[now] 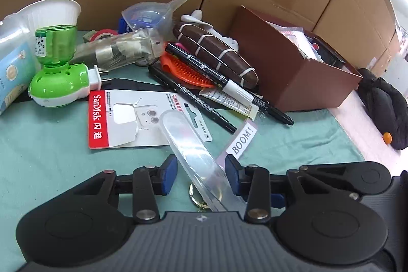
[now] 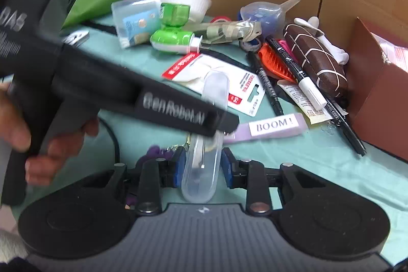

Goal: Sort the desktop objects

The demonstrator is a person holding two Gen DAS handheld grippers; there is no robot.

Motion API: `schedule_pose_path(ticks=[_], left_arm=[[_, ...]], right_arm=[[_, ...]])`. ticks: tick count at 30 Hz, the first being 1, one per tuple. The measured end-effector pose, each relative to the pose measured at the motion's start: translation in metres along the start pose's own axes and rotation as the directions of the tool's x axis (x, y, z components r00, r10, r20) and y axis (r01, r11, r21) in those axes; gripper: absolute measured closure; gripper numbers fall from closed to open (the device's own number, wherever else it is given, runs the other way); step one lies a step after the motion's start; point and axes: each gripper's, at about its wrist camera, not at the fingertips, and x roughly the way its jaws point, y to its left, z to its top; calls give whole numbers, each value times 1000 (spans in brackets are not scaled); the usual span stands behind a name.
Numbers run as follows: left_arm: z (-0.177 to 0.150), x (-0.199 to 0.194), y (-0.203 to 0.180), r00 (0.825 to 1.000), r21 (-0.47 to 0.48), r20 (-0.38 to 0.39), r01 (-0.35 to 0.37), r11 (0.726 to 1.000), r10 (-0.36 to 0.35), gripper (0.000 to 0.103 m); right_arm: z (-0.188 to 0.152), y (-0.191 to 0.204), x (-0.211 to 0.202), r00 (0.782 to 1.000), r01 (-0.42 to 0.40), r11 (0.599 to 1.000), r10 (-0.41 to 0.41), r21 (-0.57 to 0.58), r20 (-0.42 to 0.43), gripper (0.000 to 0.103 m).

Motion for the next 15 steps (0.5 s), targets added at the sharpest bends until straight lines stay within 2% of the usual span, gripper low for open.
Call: schedule_pose_path(ticks=[4,8,12,15], left_arm=[[1,-12,-9,1000,-4,14,23,1000,-23,71],[11,-31,-30,995,40,66,65,997,-68,88],[27,-39,-55,989,86,110,90,992,-100,89],[40,-39,-67,984,104,128,112,988,-125,91]], right_arm=[[-1,1,-3,1000,6,1000,-6,29,13,72],[1,-1,-24,998,1,999,-4,44,66,73],[11,-6,-50,989,-4,999,-2,39,145,78],[18,-15,-68,978,21,998,-32,56,205,78]])
